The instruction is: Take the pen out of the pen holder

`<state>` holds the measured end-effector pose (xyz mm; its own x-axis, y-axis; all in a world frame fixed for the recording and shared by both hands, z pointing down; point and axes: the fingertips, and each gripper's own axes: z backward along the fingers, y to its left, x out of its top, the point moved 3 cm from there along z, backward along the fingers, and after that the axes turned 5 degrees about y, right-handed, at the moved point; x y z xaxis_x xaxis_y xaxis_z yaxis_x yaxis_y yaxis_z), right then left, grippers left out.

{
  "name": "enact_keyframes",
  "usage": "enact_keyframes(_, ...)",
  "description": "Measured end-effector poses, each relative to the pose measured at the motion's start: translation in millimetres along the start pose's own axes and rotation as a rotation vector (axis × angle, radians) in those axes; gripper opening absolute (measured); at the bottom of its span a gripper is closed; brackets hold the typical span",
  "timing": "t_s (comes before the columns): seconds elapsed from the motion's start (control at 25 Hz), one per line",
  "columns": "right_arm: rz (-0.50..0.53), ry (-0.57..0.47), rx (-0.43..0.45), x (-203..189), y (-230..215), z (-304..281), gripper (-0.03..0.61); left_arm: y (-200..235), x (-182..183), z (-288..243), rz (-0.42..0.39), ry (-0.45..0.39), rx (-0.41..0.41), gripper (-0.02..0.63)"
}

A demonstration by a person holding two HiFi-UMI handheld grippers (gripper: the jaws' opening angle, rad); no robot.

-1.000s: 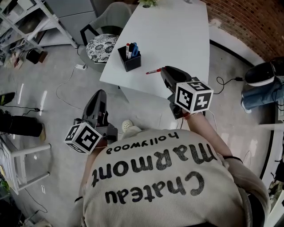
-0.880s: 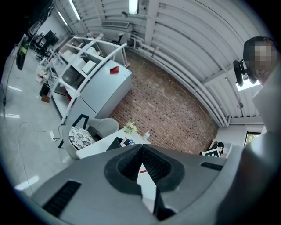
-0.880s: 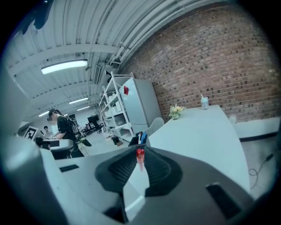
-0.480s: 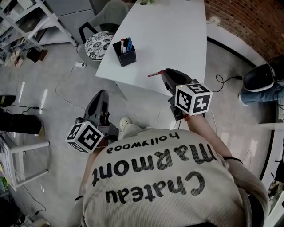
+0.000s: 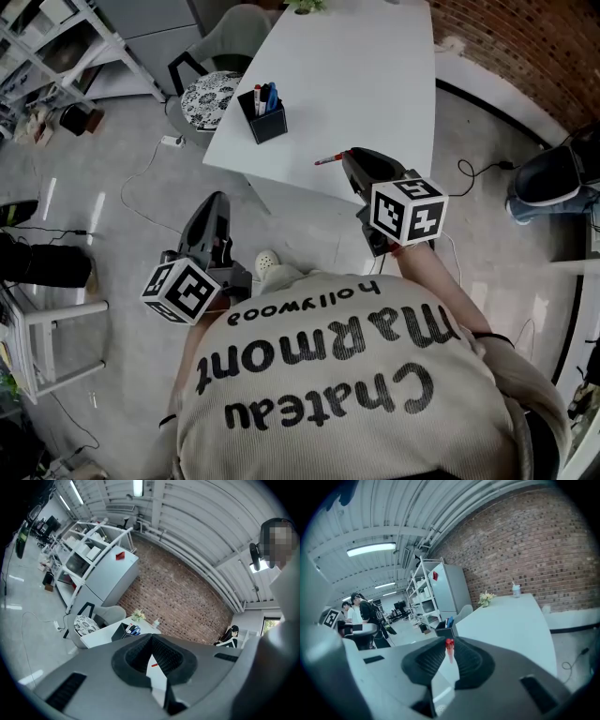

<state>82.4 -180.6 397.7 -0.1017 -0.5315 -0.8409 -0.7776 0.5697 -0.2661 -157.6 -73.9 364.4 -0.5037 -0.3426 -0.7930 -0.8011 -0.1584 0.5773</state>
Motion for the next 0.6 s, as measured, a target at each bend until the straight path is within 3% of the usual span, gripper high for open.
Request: enact_keyframes(0.6,0.006,0.009,0.001,-0.1,0.7,-8.1,0.058,6.9,3.1,-6.0,0.004,0.002,-0.007,0.0)
